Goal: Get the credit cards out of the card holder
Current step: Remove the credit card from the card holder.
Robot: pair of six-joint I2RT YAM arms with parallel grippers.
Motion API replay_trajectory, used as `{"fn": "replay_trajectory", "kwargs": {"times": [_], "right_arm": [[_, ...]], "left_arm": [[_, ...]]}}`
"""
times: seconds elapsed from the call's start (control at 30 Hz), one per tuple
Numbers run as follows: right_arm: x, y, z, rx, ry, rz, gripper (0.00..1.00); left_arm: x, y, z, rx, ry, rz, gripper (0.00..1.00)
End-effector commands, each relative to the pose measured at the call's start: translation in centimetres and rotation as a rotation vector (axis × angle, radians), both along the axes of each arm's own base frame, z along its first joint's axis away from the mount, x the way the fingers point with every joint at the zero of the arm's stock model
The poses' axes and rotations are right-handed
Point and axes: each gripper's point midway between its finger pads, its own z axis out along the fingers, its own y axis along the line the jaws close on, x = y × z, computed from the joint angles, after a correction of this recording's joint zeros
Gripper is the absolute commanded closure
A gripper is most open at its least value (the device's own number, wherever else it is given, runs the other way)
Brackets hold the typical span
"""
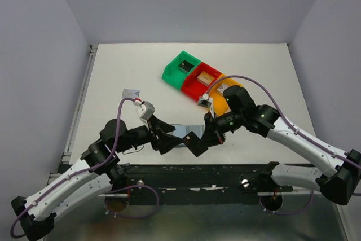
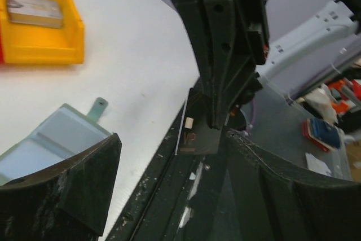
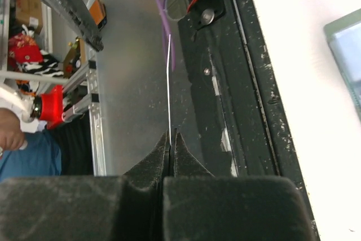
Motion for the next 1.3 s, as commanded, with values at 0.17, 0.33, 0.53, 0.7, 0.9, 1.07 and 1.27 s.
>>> {"fn": "replay_trajectory", "kwargs": {"times": [0.17,0.33,0.53,0.7,0.9,1.07,1.27], "right_arm": [[-2.5,0.3,1.4,0.034,0.009,0.127,1.00],[-2.3,0.6,1.6,0.032,-0.005,0.126,1.00],[-2.2,0.9,1.8,0.024,-0.018,0.130,1.00],[-2.1,1.0,2.2,0.024,-0.034,0.139,1.00],[-2.1,0.8,2.3,0.018,-0.041,0.138,0.99],[-1.9,0.8,2.1,0.005,-0.052,0.121,0.85],[2.0,0.9,2.6,-0.010,-0.168,-0.143,0.47]], "left_arm": [[-3.9,-2.0,2.1,-0.075,-0.054,-0.292,0.31],[-4.5,-2.4,1.5,-0.065,-0.032,-0.336,0.51],[-4.5,-2.7,1.0,-0.051,-0.014,-0.356,0.69],[-4.4,-2.9,0.3,-0.034,0.008,-0.362,0.69],[-4.6,-3.0,0.0,-0.043,0.021,-0.369,0.84],[-4.7,-2.9,0.2,-0.057,0.018,-0.372,1.00],[-2.5,-1.9,0.5,-0.133,0.020,-0.185,1.00]]}}
